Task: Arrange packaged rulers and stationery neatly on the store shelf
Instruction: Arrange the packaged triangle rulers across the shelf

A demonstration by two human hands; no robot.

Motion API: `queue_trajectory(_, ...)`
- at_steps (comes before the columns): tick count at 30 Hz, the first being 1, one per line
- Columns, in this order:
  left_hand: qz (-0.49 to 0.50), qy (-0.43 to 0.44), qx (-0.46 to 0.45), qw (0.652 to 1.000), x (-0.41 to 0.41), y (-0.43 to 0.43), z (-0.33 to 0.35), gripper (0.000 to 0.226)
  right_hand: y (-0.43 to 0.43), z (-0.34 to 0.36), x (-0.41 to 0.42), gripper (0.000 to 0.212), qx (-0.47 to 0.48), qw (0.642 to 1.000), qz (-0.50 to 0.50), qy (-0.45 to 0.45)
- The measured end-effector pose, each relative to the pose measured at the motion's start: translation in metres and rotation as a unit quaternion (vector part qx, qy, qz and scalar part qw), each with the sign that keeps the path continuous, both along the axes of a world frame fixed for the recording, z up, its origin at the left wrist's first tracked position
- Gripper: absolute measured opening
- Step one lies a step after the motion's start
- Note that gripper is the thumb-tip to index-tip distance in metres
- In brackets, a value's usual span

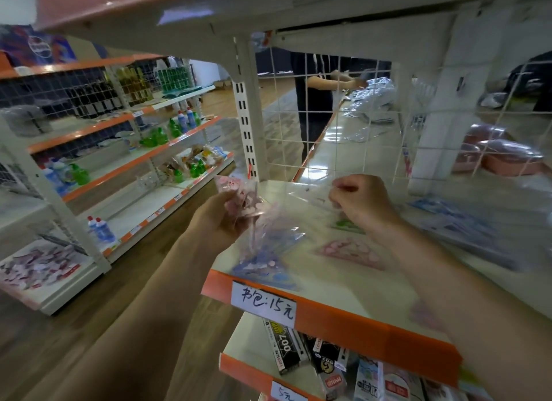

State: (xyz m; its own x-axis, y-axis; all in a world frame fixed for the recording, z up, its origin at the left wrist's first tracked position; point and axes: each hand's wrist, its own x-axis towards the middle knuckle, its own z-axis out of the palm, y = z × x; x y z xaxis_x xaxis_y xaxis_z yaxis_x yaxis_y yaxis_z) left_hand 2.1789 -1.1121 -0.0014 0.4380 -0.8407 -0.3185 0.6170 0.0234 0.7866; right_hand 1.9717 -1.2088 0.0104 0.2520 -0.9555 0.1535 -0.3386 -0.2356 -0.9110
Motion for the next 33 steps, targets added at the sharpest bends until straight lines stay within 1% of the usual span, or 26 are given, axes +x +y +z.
queue_trajectory(2,-0.031,0.034,-0.006,0.999,-0.016,-0.007,-0.003,0.021,0.0,0.001,-0.008,0.01,0.013,0.997,-0.03,-0.07)
queue_trajectory(3,-0.042,0.053,-0.007,0.998,-0.025,-0.01,-0.005,0.023,0.0,0.001,-0.012,0.008,0.036,0.993,-0.028,-0.112)
queue_trajectory(5,-0.067,0.069,-0.016,0.995,-0.039,-0.012,-0.009,0.024,0.005,0.0,-0.016,0.005,0.099,0.977,0.006,-0.19)
queue_trajectory(6,-0.082,0.073,-0.023,0.994,-0.046,-0.012,-0.012,0.024,0.007,-0.002,-0.019,0.004,0.115,0.972,0.025,-0.203)
queue_trajectory(7,-0.095,0.078,-0.037,0.992,-0.053,-0.012,-0.014,0.03,0.01,-0.004,-0.022,0.002,0.119,0.97,0.042,-0.209)
queue_trajectory(9,-0.109,0.093,-0.076,0.987,-0.063,-0.011,-0.021,0.06,0.014,-0.009,-0.028,0.007,0.115,0.965,0.067,-0.224)
queue_trajectory(10,-0.111,0.091,-0.091,0.985,-0.068,-0.01,-0.023,0.062,0.016,-0.013,-0.03,0.012,0.11,0.965,0.075,-0.227)
queue_trajectory(12,-0.091,0.055,-0.1,0.989,-0.075,-0.009,-0.025,0.035,0.019,-0.02,-0.033,0.015,0.097,0.968,0.084,-0.217)
queue_trajectory(13,-0.084,0.026,-0.1,0.991,-0.078,-0.008,-0.025,0.025,0.021,-0.024,-0.033,0.015,0.093,0.968,0.087,-0.218)
queue_trajectory(15,-0.082,-0.026,-0.111,0.99,-0.081,-0.005,-0.024,0.018,0.022,-0.032,-0.034,0.013,0.086,0.966,0.086,-0.229)
queue_trajectory(17,-0.084,-0.066,-0.123,0.987,-0.083,-0.003,-0.023,0.017,0.024,-0.037,-0.035,0.012,0.068,0.971,0.082,-0.216)
queue_trajectory(19,-0.079,-0.088,-0.12,0.986,-0.084,-0.001,-0.024,0.02,0.027,-0.042,-0.035,0.014,0.037,0.982,0.07,-0.172)
queue_trajectory(20,-0.078,-0.094,-0.124,0.985,-0.085,0.001,-0.024,0.029,0.03,-0.044,-0.033,0.016,0.02,0.987,0.064,-0.148)
queue_trajectory(22,-0.077,-0.11,-0.118,0.984,-0.086,0.002,-0.023,0.056,0.031,-0.049,-0.031,0.022,-0.011,0.993,0.05,-0.108)
queue_trajectory(23,-0.075,-0.121,-0.113,0.983,-0.088,0.003,-0.023,0.057,0.032,-0.05,-0.032,0.025,-0.024,0.995,0.043,-0.092)
queue_trajectory(25,-0.065,-0.123,-0.104,0.985,-0.087,0.004,-0.025,0.035,0.031,-0.051,-0.031,0.03,-0.041,0.996,0.034,-0.069)
queue_trajectory(27,-0.053,-0.122,-0.096,0.986,-0.088,0.003,-0.025,0.022,0.031,-0.05,-0.033,0.034,-0.047,0.996,0.029,-0.063)
queue_trajectory(31,-0.04,-0.154,-0.096,0.983,-0.091,0.005,-0.022,0.015,0.032,-0.05,-0.032,0.035,-0.051,0.997,0.027,-0.06)
queue_trajectory(33,-0.042,-0.153,-0.098,0.982,-0.093,0.006,-0.021,0.018,0.032,-0.05,-0.031,0.034,-0.052,0.996,0.023,-0.065)
